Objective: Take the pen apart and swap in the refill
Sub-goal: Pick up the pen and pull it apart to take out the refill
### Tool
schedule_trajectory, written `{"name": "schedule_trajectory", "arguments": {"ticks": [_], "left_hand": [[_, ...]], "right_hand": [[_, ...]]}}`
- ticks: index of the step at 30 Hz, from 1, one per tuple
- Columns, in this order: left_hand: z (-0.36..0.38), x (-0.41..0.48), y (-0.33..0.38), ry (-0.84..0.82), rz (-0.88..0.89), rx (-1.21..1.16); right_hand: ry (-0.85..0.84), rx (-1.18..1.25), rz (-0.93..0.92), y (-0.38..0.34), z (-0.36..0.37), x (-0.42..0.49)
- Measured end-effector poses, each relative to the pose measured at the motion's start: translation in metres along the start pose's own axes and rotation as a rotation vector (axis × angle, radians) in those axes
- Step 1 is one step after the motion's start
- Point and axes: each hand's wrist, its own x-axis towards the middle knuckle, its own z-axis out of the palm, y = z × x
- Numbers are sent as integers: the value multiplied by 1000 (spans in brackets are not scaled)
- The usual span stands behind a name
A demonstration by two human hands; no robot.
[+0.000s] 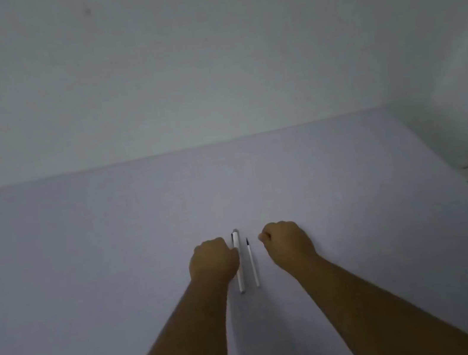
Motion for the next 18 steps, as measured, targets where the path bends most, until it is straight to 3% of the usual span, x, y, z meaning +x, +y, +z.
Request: {"name": "schedule_trajectory", "arguments": {"ticks": [5, 10, 15, 18], "left_hand": [[22, -2, 1, -135, -106, -160], [21, 0, -4, -115, -128, -251], [8, -10, -8, -47, 2, -469], [0, -18, -6, -50, 142, -472]], "right_hand": [[-35, 81, 48, 4, 12, 5], [-55, 162, 56, 2, 15, 7], [-84, 460, 152, -14, 9, 9], [-71, 674, 252, -26, -1, 12]]}}
